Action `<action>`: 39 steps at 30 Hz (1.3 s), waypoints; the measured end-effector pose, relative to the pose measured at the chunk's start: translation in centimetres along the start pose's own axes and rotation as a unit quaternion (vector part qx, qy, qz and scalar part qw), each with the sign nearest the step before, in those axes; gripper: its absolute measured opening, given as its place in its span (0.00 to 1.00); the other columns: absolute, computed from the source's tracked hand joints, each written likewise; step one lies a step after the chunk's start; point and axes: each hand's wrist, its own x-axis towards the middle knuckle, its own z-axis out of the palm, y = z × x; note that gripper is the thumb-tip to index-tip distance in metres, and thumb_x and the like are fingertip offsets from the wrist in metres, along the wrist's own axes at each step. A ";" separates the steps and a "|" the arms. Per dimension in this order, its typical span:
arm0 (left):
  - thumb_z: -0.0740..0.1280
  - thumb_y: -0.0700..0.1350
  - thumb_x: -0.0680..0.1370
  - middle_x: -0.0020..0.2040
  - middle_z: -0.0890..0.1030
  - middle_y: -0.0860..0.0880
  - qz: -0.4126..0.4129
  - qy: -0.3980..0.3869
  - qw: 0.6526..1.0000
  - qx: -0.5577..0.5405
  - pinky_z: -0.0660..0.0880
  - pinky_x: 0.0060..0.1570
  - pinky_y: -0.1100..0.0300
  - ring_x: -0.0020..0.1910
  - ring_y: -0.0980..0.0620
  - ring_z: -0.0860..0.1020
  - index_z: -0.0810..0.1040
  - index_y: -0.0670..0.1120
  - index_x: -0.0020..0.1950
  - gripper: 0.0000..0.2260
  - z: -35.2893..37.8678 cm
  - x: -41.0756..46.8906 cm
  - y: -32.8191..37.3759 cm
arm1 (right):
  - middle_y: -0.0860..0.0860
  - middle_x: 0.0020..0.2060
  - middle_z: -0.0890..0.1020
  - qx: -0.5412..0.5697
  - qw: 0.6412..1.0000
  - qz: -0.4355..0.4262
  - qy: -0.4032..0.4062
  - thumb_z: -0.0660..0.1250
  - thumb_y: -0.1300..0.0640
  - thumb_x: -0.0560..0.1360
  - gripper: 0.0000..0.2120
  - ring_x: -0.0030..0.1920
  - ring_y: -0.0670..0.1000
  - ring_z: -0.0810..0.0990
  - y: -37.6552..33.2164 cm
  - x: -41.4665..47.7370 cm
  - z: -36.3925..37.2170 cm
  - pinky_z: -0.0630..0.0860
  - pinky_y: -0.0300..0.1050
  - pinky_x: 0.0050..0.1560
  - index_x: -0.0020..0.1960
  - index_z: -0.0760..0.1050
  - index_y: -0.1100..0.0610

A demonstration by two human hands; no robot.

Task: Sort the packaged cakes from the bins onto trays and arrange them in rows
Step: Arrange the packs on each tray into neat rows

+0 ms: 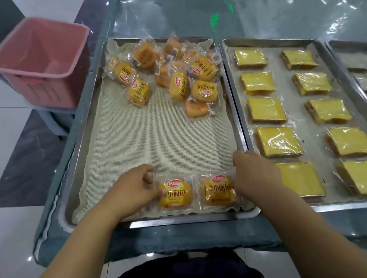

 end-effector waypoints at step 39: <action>0.69 0.56 0.74 0.58 0.75 0.50 -0.042 0.172 0.980 -0.094 0.72 0.49 0.56 0.52 0.51 0.75 0.69 0.48 0.68 0.26 -8.2 11.7 1.9 | 0.49 0.59 0.77 0.086 0.971 -0.165 -0.151 0.68 0.45 0.74 0.24 0.56 0.49 0.76 -2.9 11.4 -4.7 0.74 0.45 0.57 0.67 0.69 0.51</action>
